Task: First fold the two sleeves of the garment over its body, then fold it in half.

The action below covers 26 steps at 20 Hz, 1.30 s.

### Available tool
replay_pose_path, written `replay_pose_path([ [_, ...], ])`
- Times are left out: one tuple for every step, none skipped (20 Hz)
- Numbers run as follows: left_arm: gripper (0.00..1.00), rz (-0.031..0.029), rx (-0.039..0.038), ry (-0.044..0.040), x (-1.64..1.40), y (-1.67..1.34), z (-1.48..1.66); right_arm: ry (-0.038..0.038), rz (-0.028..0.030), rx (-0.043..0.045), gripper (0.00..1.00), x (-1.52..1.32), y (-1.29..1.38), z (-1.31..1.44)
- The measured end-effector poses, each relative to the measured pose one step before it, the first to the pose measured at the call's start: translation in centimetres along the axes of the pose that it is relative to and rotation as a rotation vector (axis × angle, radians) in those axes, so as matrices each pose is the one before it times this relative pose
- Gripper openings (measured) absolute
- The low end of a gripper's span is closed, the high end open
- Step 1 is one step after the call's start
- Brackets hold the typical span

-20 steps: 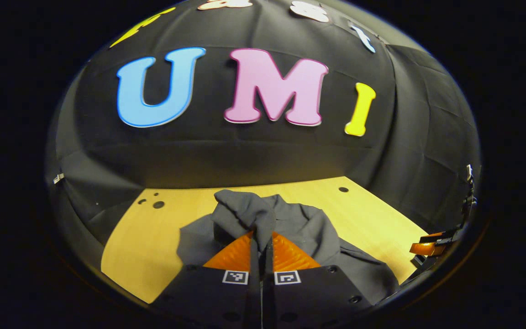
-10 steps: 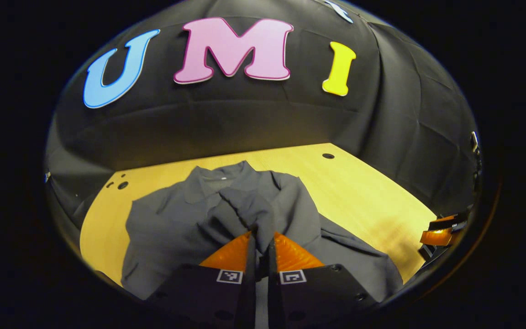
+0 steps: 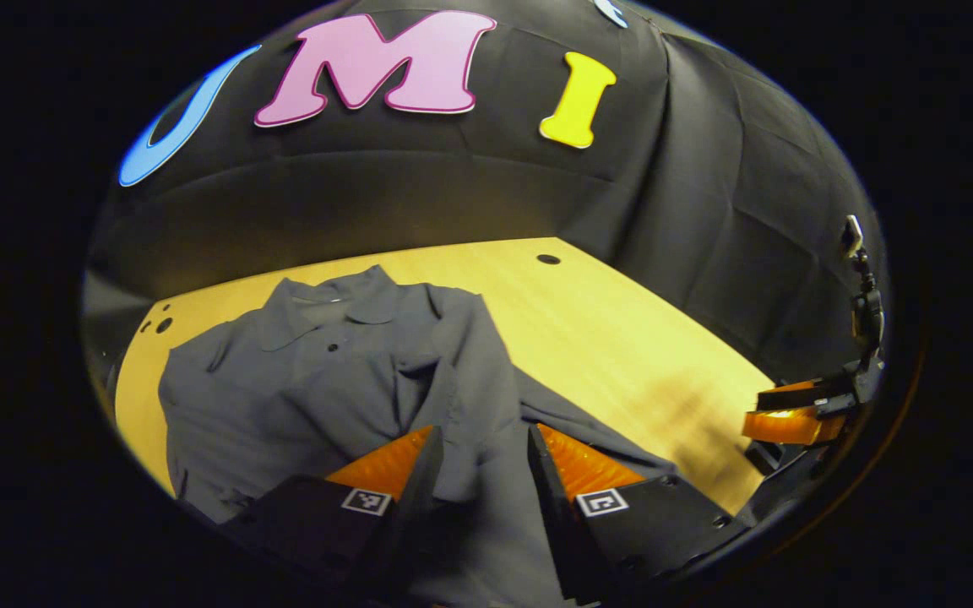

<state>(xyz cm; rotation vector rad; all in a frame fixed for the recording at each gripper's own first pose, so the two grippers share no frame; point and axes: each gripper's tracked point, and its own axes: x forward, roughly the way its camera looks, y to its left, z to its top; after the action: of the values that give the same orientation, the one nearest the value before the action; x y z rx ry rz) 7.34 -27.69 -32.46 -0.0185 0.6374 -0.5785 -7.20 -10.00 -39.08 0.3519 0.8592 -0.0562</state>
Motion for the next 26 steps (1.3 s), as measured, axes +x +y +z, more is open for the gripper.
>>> replay_pose_path([
  [0.71,-0.02517,-0.00786,-0.01624,-0.685,-0.629,0.364,0.0026,0.00588,0.00121,0.84,-0.031,0.318,-0.047],
  [0.81,-0.00393,0.00091,-0.01333,-0.742,-0.15,0.107,0.00134,0.00457,-0.00135,0.88,-0.186,0.271,-0.14],
  [0.91,0.00043,0.00731,-0.01191,-0.964,-0.079,0.266,0.00196,0.00493,-0.00451,0.93,-0.078,0.386,-0.166],
  [0.99,0.01265,0.00842,-0.00634,-1.1,0.374,0.015,0.00428,0.0053,-0.00819,0.93,-0.2,0.4,-0.157],
  [0.99,0.0137,0.00247,-0.00179,-1.172,0.449,-0.25,0.00417,0.00532,-0.00909,0.93,-0.278,0.417,-0.241],
  [0.98,0.01455,-0.00583,-0.00133,-1.373,0.508,-0.399,0.00596,0.00671,-0.00881,0.93,-0.252,0.557,-0.312],
  [0.97,0.00837,-0.01538,0.00123,-1.366,0.535,-0.393,0.00761,0.00889,-0.00835,0.93,-0.212,0.685,-0.403],
  [0.97,0.01247,-0.01696,0.00093,-1.393,0.725,-0.489,0.00876,0.01015,-0.00804,0.94,-0.427,0.722,-0.478],
  [0.97,0.01329,-0.01482,0.0035,-1.343,0.855,-0.427,0.00785,0.0108,-0.00924,0.98,-0.538,0.755,-0.495],
  [0.97,0.01693,-0.01133,0.00385,-1.15,1.054,-0.53,0.00828,0.00556,-0.01173,0.99,-0.261,0.69,-0.542],
  [0.97,0.01084,-0.00651,0.00615,-1.184,0.959,-0.522,0.0096,0.00791,-0.01026,0.99,-0.377,0.671,-0.558],
  [0.97,0.01612,0.00097,0.00675,-1.3,1.098,-0.565,0.00992,0.00646,-0.0072,0.99,-0.208,0.762,-0.492],
  [0.97,0.017,0.00041,0.00703,-1.055,1.274,-0.541,0.0085,0.00634,-0.00518,0.98,-0.185,0.683,-0.503],
  [0.97,0.01555,-0.00195,0.00673,-0.97,1.28,-0.631,0.00773,0.00388,-0.00289,0.99,-0.134,0.719,-0.508],
  [0.97,0.01873,-0.00217,0.0074,-0.913,1.414,-0.58,0.00932,0.00458,-0.00219,0.99,-0.134,0.65,-0.416],
  [0.97,0.0214,0.00056,0.00968,-0.815,1.382,-0.698,0.00838,0.0016,-0.00381,0.99,0.084,0.598,-0.499],
  [0.97,0.02474,0.00369,0.01117,-0.764,1.58,-0.793,0.00671,-0.00016,-0.00356,0.99,0.024,0.545,-0.343],
  [0.97,0.02553,0.00462,0.01321,-0.754,1.552,-1.061,0.0086,0.00036,-0.00545,0.99,0.059,0.492,-0.443],
  [0.97,0.02859,0.00267,0.01682,-0.672,1.605,-1.11,0.00844,-0.00096,-0.00718,0.98,0.104,0.465,-0.405],
  [0.97,0.02569,0.00054,0.01932,-0.727,1.495,-1.409,0.00712,-0.0052,-0.0053,0.98,0.16,0.339,-0.381],
  [0.97,0.02582,-0.00194,0.02231,-0.702,1.433,-1.437,0.00852,-0.00708,-0.00286,0.99,0.209,0.174,-0.332],
  [0.97,0.0282,-0.00463,0.02156,-0.586,1.489,-1.418,0.00878,-0.01285,-0.00392,0.98,0.197,0.045,-0.476],
  [0.97,0.02834,-0.00932,0.02079,-0.363,1.415,-1.284,0.01089,-0.01231,-0.00435,0.98,0.21,-0.023,-0.482],
  [0.97,0.02221,-0.01465,0.021,-0.09,1.26,-1.121,0.014,-0.00882,-0.00163,0.99,0.207,0.001,-0.569],
  [0.97,0.02236,-0.0146,0.0176,-0.091,1.132,-0.981,0.01179,-0.00411,0.00084,0.99,0.172,0.086,-0.445],
  [0.97,0.01431,-0.01414,0.01648,0.249,0.849,-0.79,0.01222,-0.00539,-0.0017,0.99,0.147,0.076,-0.565],
])
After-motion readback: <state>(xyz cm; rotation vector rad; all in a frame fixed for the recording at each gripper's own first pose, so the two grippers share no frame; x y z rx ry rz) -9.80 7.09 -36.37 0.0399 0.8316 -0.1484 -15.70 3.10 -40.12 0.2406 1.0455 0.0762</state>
